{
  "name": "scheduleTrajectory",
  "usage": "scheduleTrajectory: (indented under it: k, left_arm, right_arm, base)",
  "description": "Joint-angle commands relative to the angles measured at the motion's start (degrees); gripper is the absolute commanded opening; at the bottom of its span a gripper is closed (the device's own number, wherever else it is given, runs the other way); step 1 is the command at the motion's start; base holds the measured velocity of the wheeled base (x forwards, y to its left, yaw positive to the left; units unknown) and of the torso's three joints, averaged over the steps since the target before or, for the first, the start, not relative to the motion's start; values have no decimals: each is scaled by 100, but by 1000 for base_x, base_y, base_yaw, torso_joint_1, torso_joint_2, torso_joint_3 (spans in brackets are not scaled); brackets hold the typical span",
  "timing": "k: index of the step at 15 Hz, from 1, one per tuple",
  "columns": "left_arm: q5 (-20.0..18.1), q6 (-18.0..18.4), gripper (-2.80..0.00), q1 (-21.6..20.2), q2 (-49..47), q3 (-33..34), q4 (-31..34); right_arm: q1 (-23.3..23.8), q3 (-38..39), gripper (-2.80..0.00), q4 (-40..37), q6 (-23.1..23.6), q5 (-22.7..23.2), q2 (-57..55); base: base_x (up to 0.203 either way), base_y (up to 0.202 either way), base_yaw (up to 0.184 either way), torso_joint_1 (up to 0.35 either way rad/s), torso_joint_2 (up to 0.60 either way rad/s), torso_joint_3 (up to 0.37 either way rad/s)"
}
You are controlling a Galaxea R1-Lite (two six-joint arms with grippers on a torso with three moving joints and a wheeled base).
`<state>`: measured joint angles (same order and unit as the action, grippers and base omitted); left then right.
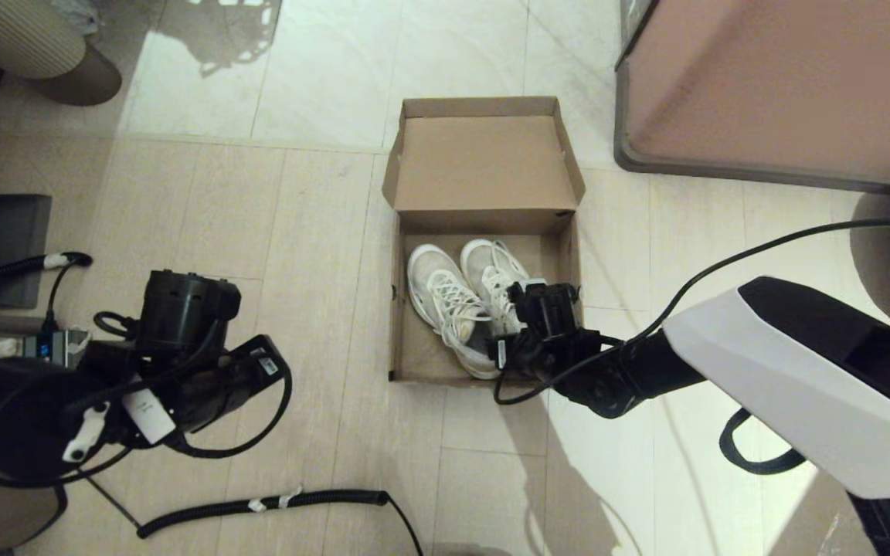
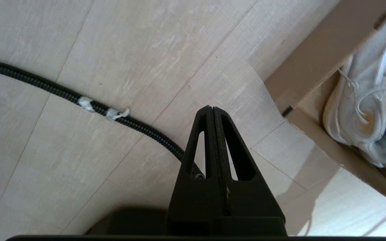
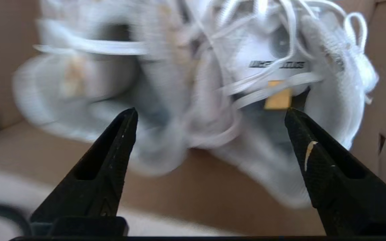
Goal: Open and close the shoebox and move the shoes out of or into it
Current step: Put the shoes out of the shoe box
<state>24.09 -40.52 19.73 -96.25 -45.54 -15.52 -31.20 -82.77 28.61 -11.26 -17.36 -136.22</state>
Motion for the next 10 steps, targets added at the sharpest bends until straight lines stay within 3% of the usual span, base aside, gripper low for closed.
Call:
scheduleTrajectory:
  k: [1,3,4,10]
  left_arm:
    - [16,-18,-280,-91,45,10,-13]
    - [16,-17,-280,-145,45,10,-13]
    - [16,-10,-280,-145,45,10,-13]
    - [69,9,-280,-320,157,167,-13]
  right_arm:
    - [136,-300,0,21,54,-4,-513]
    - [214,-658,0,14,131,-4,-810]
    - [226,-769,-280,-6,140,-4,-904]
    - [153,-1351,-280,-37,277,-4,-1261]
  base:
    - [0,0,0,0,0,0]
    - [0,0,0,0,0,0]
    - [0,0,0,0,0,0]
    - [0,0,0,0,0,0]
